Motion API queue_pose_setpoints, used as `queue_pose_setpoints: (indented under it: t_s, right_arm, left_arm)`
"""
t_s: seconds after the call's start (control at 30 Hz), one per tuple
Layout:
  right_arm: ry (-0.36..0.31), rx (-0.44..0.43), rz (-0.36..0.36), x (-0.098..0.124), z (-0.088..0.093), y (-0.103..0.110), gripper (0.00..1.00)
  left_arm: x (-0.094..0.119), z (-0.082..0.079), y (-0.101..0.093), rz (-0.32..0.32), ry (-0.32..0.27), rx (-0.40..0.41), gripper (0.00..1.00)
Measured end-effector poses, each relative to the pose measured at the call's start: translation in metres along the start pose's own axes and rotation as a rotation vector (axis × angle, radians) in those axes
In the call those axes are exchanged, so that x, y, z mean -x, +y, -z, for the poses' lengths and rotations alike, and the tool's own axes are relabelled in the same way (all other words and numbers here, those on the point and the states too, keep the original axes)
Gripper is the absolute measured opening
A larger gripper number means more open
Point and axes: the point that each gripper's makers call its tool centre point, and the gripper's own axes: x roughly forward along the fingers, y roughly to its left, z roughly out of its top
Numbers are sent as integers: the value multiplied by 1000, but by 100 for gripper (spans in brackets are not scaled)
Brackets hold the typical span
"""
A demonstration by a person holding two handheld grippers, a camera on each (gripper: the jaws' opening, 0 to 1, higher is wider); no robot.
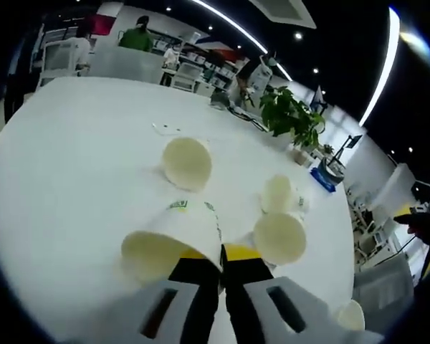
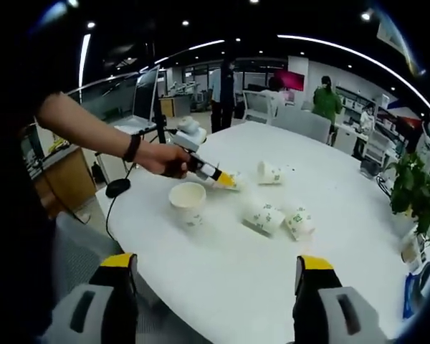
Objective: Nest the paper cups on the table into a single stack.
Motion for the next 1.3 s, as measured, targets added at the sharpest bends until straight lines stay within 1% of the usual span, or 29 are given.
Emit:
queue_pose_setpoints:
  t_s: [0.1, 0.2, 0.23, 0.27, 0.33, 0.43, 0.6, 0.63, 0.77, 0.9, 1.03, 1.1, 1.13, 1.23, 1.27, 1.3]
  right_arm:
    - [7, 6, -4, -1, 1, 1, 92]
    - [10, 4, -9, -3, 4, 0, 91]
    - [14, 4, -11, -4, 5, 1, 91]
    - [22, 8, -15, -5, 7, 1, 91]
    - [24, 13, -18, -7, 9, 2, 91]
    - [15, 9, -27, -7, 6, 6, 91]
    - [23, 22, -40, -10, 9, 9, 91]
    - [25, 26, -45, -10, 10, 9, 91]
    - [22, 35, -57, -12, 12, 8, 91]
    - [16, 46, -72, -13, 12, 8, 91]
    - [15, 62, -87, -14, 12, 8, 91]
    - [19, 74, -93, -15, 13, 8, 92]
    - [22, 89, -95, -15, 14, 7, 92]
    - [14, 98, -112, -15, 13, 9, 92]
    - [14, 98, -114, -15, 13, 9, 92]
    - [13, 104, -123, -15, 13, 10, 92]
  left_arm:
    - [8, -2, -5, -7, 3, -31, 0]
    - [11, 0, -2, -17, 24, -89, 0]
    - [13, -1, -2, -19, 22, -97, 0]
    - [10, 0, 4, -22, 24, -105, 0]
    - [15, 1, 6, -26, 29, -129, 0]
    - [32, 3, 3, -37, 50, -170, 0]
    - [52, 6, 2, -44, 67, -200, 0]
    - [62, 7, -2, -51, 73, -215, 0]
    - [70, 9, 0, -61, 86, -246, 0]
    - [87, 8, -2, -66, 97, -262, 0]
    - [100, 12, -4, -73, 124, -296, 0]
    - [109, 11, -10, -73, 132, -310, 0]
    - [113, 11, -17, -73, 140, -325, 0]
    - [115, 15, -21, -69, 170, -369, 0]
    - [117, 15, -25, -65, 175, -377, 0]
    - [121, 17, -34, -57, 187, -385, 0]
